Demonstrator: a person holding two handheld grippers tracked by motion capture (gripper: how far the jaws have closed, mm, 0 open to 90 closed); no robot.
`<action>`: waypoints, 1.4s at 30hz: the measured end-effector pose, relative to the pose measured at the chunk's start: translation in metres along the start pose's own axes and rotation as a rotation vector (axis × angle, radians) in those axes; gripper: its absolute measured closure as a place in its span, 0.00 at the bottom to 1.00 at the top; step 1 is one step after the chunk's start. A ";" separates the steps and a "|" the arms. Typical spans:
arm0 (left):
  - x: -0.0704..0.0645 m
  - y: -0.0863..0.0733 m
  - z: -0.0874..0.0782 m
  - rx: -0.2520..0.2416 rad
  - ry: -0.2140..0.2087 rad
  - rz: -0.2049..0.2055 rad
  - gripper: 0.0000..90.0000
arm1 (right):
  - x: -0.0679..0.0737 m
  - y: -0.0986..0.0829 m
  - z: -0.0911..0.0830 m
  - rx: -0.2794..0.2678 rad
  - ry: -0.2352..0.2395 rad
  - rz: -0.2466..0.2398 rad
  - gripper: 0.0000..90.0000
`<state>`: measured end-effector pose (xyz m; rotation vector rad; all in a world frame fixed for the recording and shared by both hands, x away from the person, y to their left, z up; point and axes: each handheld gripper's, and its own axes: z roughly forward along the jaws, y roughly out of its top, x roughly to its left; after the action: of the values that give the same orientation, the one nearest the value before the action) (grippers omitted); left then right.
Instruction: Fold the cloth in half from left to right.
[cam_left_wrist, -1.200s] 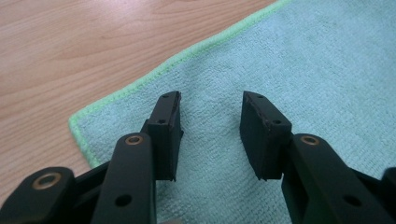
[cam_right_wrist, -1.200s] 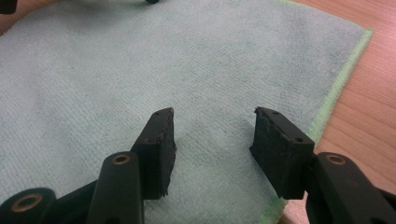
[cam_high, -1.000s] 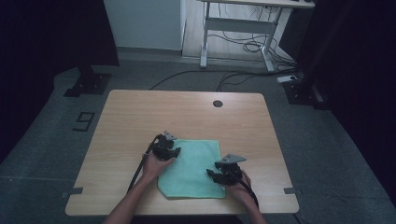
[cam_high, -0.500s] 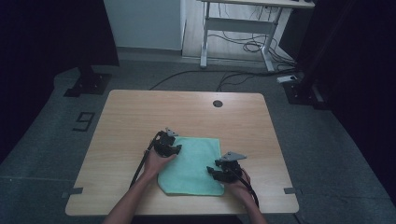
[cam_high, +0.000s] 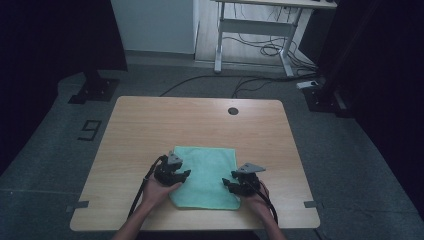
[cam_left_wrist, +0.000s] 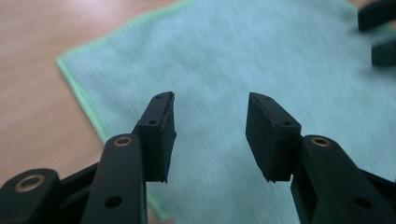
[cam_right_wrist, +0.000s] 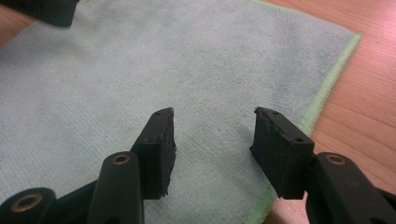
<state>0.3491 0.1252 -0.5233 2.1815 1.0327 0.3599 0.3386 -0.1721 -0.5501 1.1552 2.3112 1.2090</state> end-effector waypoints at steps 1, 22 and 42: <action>0.000 0.000 0.000 0.000 0.000 0.000 0.58 | 0.000 0.000 0.000 0.000 0.000 0.000 0.54; -0.014 -0.027 0.000 0.006 0.034 0.005 0.56 | 0.022 -0.003 0.002 0.029 0.022 -0.033 0.52; -0.012 -0.034 -0.005 -0.020 0.018 -0.026 0.52 | 0.019 -0.005 0.001 0.020 0.027 -0.027 0.52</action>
<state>0.3197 0.1339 -0.5426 2.1488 1.0624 0.3771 0.3242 -0.1591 -0.5527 1.1181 2.3560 1.2015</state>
